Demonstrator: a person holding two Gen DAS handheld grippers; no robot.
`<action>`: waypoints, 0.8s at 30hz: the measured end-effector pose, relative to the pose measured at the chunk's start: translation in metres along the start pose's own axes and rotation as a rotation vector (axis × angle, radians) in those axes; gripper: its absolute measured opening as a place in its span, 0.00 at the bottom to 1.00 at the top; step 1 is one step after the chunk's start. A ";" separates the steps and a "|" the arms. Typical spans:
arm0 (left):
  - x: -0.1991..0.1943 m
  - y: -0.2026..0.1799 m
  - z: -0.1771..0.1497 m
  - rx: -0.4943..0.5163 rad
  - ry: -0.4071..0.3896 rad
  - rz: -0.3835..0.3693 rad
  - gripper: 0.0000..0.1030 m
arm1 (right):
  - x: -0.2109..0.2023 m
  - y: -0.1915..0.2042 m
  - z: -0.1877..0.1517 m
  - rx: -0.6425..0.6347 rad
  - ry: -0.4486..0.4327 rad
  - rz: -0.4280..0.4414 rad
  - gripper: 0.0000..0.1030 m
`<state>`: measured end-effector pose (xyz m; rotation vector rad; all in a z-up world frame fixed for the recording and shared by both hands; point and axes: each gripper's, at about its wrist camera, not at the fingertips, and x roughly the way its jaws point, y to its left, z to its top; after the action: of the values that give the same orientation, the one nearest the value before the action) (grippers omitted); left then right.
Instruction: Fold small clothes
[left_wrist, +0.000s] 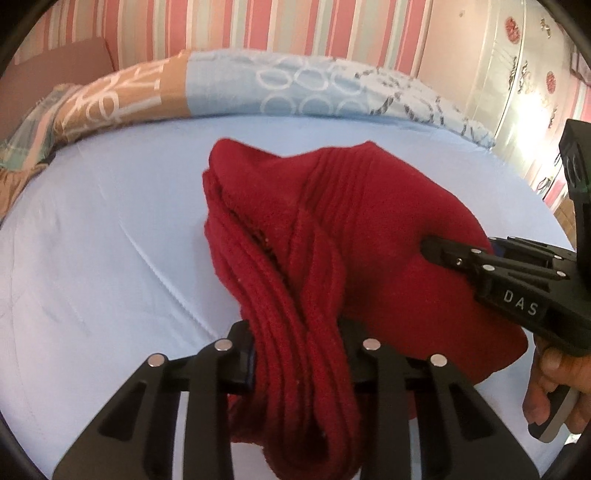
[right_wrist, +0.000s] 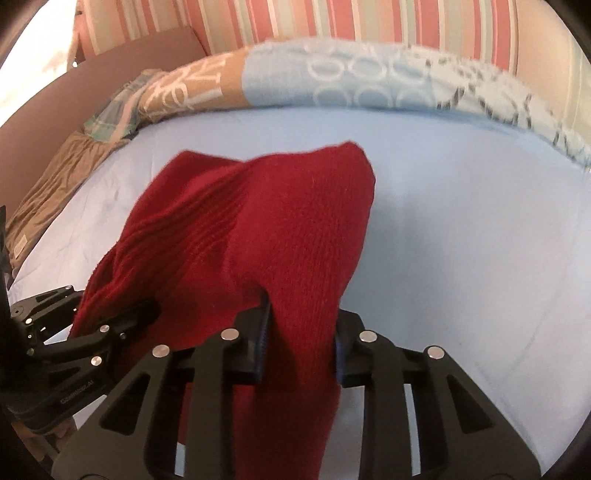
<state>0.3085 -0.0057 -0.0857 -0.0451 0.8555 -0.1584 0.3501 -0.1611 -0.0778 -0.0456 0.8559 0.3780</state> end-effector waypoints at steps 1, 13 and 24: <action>-0.005 -0.005 0.001 0.006 -0.011 0.000 0.30 | -0.009 0.000 0.001 -0.017 -0.023 -0.011 0.25; -0.065 -0.122 0.012 0.042 -0.082 -0.113 0.30 | -0.133 -0.070 -0.027 -0.047 -0.169 -0.143 0.24; -0.014 -0.268 -0.064 0.045 0.070 -0.094 0.31 | -0.127 -0.196 -0.139 0.053 -0.002 -0.215 0.25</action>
<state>0.2187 -0.2666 -0.0894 -0.0378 0.9193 -0.2690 0.2409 -0.4091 -0.0962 -0.0873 0.8492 0.1535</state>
